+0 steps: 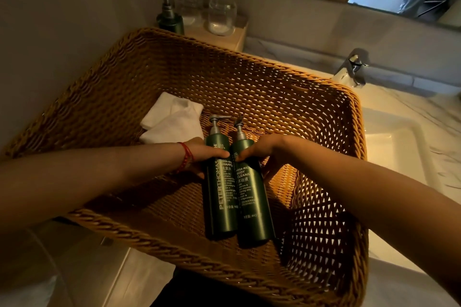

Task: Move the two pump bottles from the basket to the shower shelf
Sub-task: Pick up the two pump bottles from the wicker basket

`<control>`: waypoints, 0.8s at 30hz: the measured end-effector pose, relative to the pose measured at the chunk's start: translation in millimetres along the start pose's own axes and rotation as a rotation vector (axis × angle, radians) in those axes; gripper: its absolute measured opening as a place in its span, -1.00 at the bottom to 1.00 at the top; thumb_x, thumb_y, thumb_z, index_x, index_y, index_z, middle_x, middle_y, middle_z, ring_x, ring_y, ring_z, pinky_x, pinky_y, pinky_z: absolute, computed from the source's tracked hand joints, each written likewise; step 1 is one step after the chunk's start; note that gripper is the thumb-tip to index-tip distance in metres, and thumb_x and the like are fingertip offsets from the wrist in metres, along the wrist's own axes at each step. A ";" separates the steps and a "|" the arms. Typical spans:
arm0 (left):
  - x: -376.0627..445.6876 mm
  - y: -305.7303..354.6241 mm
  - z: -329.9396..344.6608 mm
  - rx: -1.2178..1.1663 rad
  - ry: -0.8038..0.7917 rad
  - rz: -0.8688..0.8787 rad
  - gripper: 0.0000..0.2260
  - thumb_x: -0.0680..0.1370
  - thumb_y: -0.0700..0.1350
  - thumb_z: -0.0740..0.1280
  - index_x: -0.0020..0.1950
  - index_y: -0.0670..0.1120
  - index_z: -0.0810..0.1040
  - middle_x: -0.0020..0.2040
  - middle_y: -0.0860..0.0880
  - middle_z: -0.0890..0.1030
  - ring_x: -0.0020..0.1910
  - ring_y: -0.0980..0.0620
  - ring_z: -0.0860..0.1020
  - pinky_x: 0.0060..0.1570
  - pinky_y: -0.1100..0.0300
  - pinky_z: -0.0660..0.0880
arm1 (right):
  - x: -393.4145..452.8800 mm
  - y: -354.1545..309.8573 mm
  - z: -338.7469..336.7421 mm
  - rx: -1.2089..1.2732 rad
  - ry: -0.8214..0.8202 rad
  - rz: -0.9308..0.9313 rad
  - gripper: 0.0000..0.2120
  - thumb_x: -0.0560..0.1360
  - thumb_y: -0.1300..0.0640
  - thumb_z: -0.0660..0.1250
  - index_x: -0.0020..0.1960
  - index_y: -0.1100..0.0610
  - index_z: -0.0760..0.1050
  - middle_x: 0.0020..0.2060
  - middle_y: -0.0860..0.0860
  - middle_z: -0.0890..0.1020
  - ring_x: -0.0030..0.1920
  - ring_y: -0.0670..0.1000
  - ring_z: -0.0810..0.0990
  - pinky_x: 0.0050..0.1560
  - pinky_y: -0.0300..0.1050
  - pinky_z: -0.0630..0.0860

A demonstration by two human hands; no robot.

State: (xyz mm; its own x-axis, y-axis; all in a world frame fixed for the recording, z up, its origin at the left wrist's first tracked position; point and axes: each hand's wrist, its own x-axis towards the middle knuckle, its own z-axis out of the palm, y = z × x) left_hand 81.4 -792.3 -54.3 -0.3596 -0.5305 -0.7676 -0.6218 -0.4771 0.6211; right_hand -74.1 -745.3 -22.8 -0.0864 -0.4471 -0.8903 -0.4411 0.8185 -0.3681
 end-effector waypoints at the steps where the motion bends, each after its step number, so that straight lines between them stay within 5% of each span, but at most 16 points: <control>1: -0.3 0.7 -1.2 -0.004 0.001 0.011 -0.57 0.39 -0.09 0.41 0.18 -0.19 0.36 -0.16 -0.12 0.54 -0.17 -0.06 0.56 -0.12 0.00 0.54 | -1.1 -0.5 -1.2 0.005 0.005 -0.007 -0.43 0.40 0.09 0.39 0.31 0.28 0.28 0.23 0.23 0.47 0.16 0.28 0.52 0.13 0.20 0.52; 5: -4.7 6.4 -7.5 0.010 0.025 0.054 -0.46 0.36 -0.05 0.43 0.24 -0.21 0.35 -0.08 -0.13 0.56 -0.02 -0.13 0.57 0.01 -0.06 0.54 | -6.4 -3.6 -5.9 -0.001 0.037 -0.087 -0.41 0.40 0.06 0.39 0.32 0.28 0.29 0.22 0.22 0.49 0.11 0.24 0.55 0.06 0.12 0.55; 13: -29.4 30.0 -25.5 0.007 0.037 0.122 -0.65 0.39 0.07 0.35 0.03 -0.14 0.45 -0.10 -0.08 0.53 -0.12 -0.02 0.51 -0.21 0.12 0.46 | -34.0 -4.3 -25.3 0.062 0.021 -0.257 -0.50 0.39 0.03 0.37 0.24 0.23 0.36 0.11 0.14 0.56 0.05 0.16 0.59 -0.03 0.02 0.58; 17: -45.2 39.9 -33.8 -0.022 0.020 0.169 -0.58 0.38 0.11 0.35 0.11 -0.12 0.46 -0.03 -0.09 0.55 -0.08 -0.03 0.52 -0.26 0.12 0.46 | -44.9 0.7 -31.1 0.125 0.032 -0.305 -0.66 0.40 -0.01 0.34 0.09 0.14 0.42 0.04 0.11 0.57 -0.02 0.10 0.59 -0.11 -0.01 0.59; 24: -66.5 48.3 -41.4 -0.043 0.055 0.250 -0.74 0.39 0.12 0.33 -0.10 -0.04 0.46 -0.06 -0.07 0.53 -0.08 -0.03 0.52 -0.21 0.12 0.48 | -63.5 5.2 -30.0 0.280 0.075 -0.328 -0.50 0.38 -0.11 0.31 0.21 0.12 0.36 0.14 0.16 0.50 0.03 0.13 0.56 -0.11 -0.03 0.56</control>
State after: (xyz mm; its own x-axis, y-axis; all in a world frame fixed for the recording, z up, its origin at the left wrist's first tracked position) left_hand 104.1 -809.1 33.2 -0.4590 -0.6724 -0.5807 -0.4879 -0.3554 0.7972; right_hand -97.7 -723.5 39.9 -0.0511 -0.7161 -0.6962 -0.1980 0.6905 -0.6957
